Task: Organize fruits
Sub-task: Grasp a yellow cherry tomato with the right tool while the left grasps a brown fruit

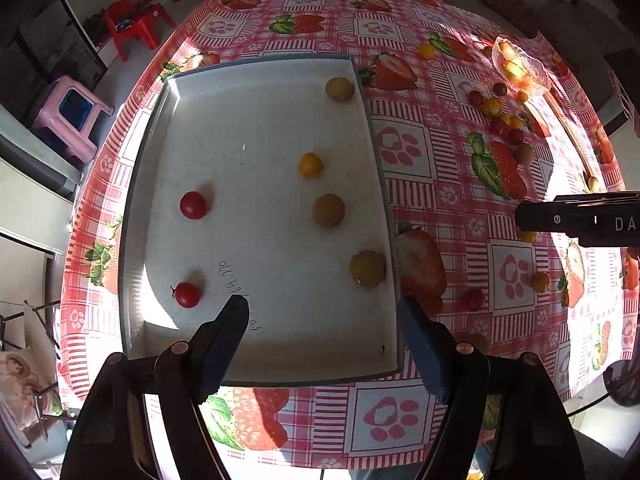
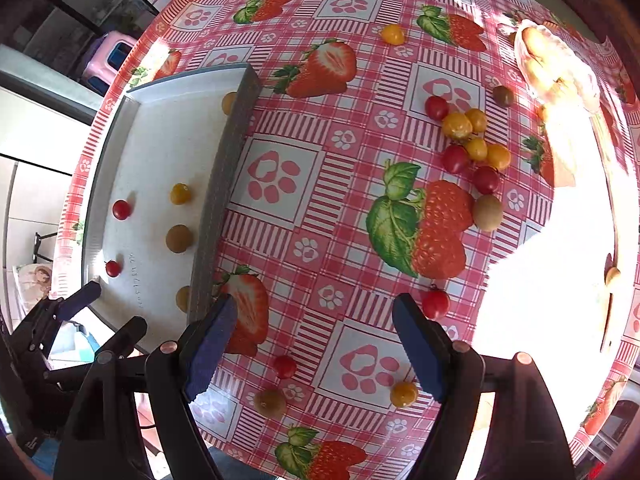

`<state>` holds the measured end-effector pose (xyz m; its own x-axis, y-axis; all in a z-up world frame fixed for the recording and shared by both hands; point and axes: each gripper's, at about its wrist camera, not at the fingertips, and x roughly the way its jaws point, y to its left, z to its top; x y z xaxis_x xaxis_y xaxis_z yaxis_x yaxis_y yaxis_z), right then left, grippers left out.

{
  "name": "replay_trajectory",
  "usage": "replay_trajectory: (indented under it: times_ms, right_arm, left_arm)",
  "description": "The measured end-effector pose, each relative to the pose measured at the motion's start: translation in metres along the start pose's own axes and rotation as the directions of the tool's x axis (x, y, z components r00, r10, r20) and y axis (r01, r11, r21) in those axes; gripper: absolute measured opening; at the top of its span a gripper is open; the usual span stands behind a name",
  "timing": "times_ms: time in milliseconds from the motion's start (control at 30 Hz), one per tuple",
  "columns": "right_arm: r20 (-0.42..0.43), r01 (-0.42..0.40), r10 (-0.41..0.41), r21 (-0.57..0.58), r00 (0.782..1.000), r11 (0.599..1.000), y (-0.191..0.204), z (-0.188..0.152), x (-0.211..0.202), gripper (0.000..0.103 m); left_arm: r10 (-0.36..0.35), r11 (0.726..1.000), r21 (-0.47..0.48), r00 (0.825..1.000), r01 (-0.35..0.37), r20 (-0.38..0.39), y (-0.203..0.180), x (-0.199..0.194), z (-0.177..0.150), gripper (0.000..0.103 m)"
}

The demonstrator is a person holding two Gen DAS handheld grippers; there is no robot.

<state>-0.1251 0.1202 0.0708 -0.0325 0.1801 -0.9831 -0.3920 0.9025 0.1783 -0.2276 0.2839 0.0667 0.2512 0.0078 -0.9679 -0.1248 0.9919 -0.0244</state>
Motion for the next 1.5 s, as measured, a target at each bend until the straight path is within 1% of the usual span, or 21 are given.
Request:
replay_trajectory:
  times_ms: [167,300,467,667,733,767,833,900,1000,1067,1133,1167,1200,1233,1267,1333,1367,1400,1433,1500]
  right_arm:
    - [-0.033,0.034,-0.033,0.03,0.999,0.999,-0.038,-0.027,0.001,0.083]
    - [-0.066,0.044,-0.042,0.037,0.997,0.998,-0.056,-0.045,0.007,0.083]
    - [-0.096,0.038,-0.036,0.027,0.995,0.999,-0.066,-0.058,0.016,0.083]
    - [-0.113,0.022,-0.022,-0.001,0.993,1.0,-0.065,-0.06,0.028,0.082]
    - [-0.118,0.02,-0.022,-0.017,0.993,1.0,-0.062,-0.059,0.033,0.073]
    - [-0.123,0.019,-0.022,-0.021,0.992,1.0,-0.059,-0.059,0.037,0.07]
    - [-0.135,0.01,-0.013,-0.023,0.991,1.0,-0.058,-0.059,0.043,0.061]
    - [-0.138,0.011,-0.014,-0.029,0.99,1.0,-0.055,-0.06,0.048,0.056]
    - [-0.131,0.006,-0.011,-0.04,0.991,0.999,-0.05,-0.06,0.05,0.056]
    - [-0.131,0.006,-0.011,-0.039,0.991,0.999,-0.047,-0.06,0.052,0.053]
    - [-0.131,0.005,-0.01,-0.037,0.991,0.999,-0.036,-0.059,0.057,0.045]
    - [-0.131,0.009,-0.014,-0.038,0.991,0.999,-0.035,-0.058,0.058,0.042]
    - [-0.13,0.016,-0.021,-0.042,0.991,0.999,-0.033,-0.059,0.059,0.036]
    - [-0.131,0.018,-0.024,-0.045,0.991,0.999,-0.032,-0.059,0.06,0.029]
    - [-0.132,0.019,-0.024,-0.046,0.991,0.999,-0.031,-0.06,0.06,0.026]
    - [-0.127,0.023,-0.029,-0.045,0.991,0.999,-0.027,-0.061,0.061,0.025]
    - [-0.125,0.023,-0.029,-0.043,0.992,0.999,-0.026,-0.061,0.062,0.025]
    - [-0.125,0.023,-0.028,-0.04,0.992,0.999,-0.026,-0.062,0.062,0.025]
    - [-0.125,0.022,-0.027,-0.038,0.992,0.999,-0.025,-0.062,0.061,0.025]
    - [-0.123,0.022,-0.026,-0.035,0.992,0.999,-0.026,-0.063,0.061,0.024]
  left_arm:
    - [-0.049,0.996,0.081,0.999,0.049,0.006,-0.042,-0.011,-0.008,0.078]
    - [-0.08,0.986,0.148,0.997,0.082,-0.022,-0.075,-0.009,-0.019,0.078]
    - [-0.067,0.982,0.172,0.995,0.08,-0.077,-0.102,0.011,-0.033,0.078]
    - [-0.031,0.983,0.174,0.992,0.052,-0.122,-0.115,0.037,-0.043,0.078]
    - [-0.024,0.984,0.17,0.991,0.046,-0.128,-0.117,0.043,-0.043,0.078]
    - [-0.022,0.985,0.169,0.991,0.044,-0.132,-0.118,0.046,-0.043,0.078]
    - [-0.017,0.985,0.167,0.99,0.04,-0.141,-0.12,0.051,-0.041,0.078]
    - [-0.015,0.986,0.16,0.989,0.039,-0.149,-0.121,0.056,-0.04,0.078]
    - [-0.012,0.988,0.152,0.987,0.037,-0.163,-0.121,0.06,-0.038,0.078]
    - [-0.003,0.987,0.159,0.987,0.029,-0.161,-0.122,0.061,-0.038,0.077]
    - [0.0,0.986,0.163,0.987,0.027,-0.163,-0.124,0.062,-0.037,0.077]
    - [0.0,0.986,0.163,0.987,0.027,-0.163,-0.125,0.062,-0.036,0.075]
    - [0.001,0.986,0.166,0.987,0.026,-0.159,-0.126,0.061,-0.034,0.07]
    - [0.004,0.985,0.17,0.987,0.024,-0.159,-0.128,0.061,-0.031,0.068]
    - [0.006,0.985,0.173,0.987,0.022,-0.162,-0.13,0.061,-0.03,0.065]
    - [0.004,0.985,0.173,0.987,0.024,-0.162,-0.135,0.06,-0.03,0.057]
    - [0.002,0.984,0.175,0.987,0.026,-0.159,-0.136,0.059,-0.028,0.048]
    - [-0.001,0.983,0.179,0.988,0.03,-0.157,-0.138,0.058,-0.029,0.036]
    - [-0.005,0.982,0.185,0.988,0.034,-0.156,-0.14,0.057,-0.028,0.03]
    - [-0.019,0.983,0.179,0.987,0.048,-0.161,-0.14,0.057,-0.025,0.03]
